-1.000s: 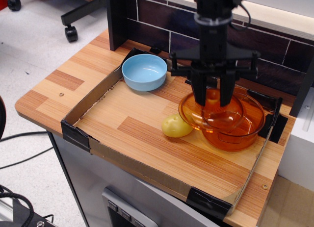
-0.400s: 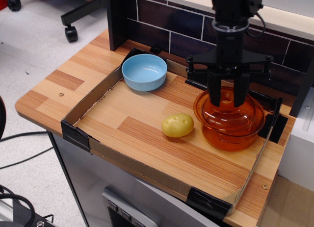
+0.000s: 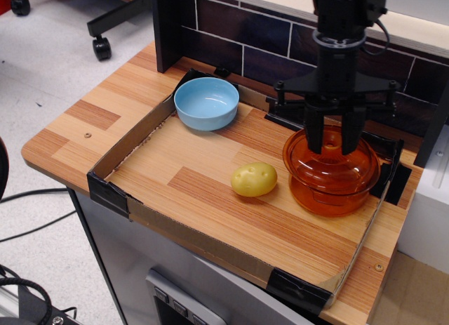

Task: Put lid on pot

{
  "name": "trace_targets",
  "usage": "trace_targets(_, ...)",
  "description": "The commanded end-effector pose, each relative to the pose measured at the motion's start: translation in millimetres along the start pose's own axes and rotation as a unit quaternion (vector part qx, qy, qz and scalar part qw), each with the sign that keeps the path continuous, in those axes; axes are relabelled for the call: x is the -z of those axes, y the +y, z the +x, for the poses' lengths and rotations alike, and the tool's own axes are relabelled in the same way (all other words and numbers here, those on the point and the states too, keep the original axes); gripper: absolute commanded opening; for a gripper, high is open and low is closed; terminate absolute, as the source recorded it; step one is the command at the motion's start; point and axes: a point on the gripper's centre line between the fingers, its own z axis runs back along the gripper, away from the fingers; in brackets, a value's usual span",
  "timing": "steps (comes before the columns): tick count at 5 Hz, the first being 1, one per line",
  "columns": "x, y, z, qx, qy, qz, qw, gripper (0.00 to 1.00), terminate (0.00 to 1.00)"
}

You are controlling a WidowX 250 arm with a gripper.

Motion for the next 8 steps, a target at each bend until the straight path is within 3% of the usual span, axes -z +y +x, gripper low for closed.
trace_targets(1, 2, -14, -5, 0.008, -0.008, 0.006, 0.9999, 0.00, 0.00)
trace_targets(2, -1, -11, -5, 0.009, -0.003, 0.009, 0.9999, 1.00, 0.00)
trace_targets(5, -86, 31, -12, 0.024, -0.019, -0.077, 0.9966, 1.00, 0.00)
trace_targets(6, -99, 56, -19, 0.043, -0.014, -0.071, 0.9965, 1.00, 0.00)
trace_targets(8, -99, 56, -19, 0.043, -0.014, -0.071, 0.9965, 1.00, 0.00)
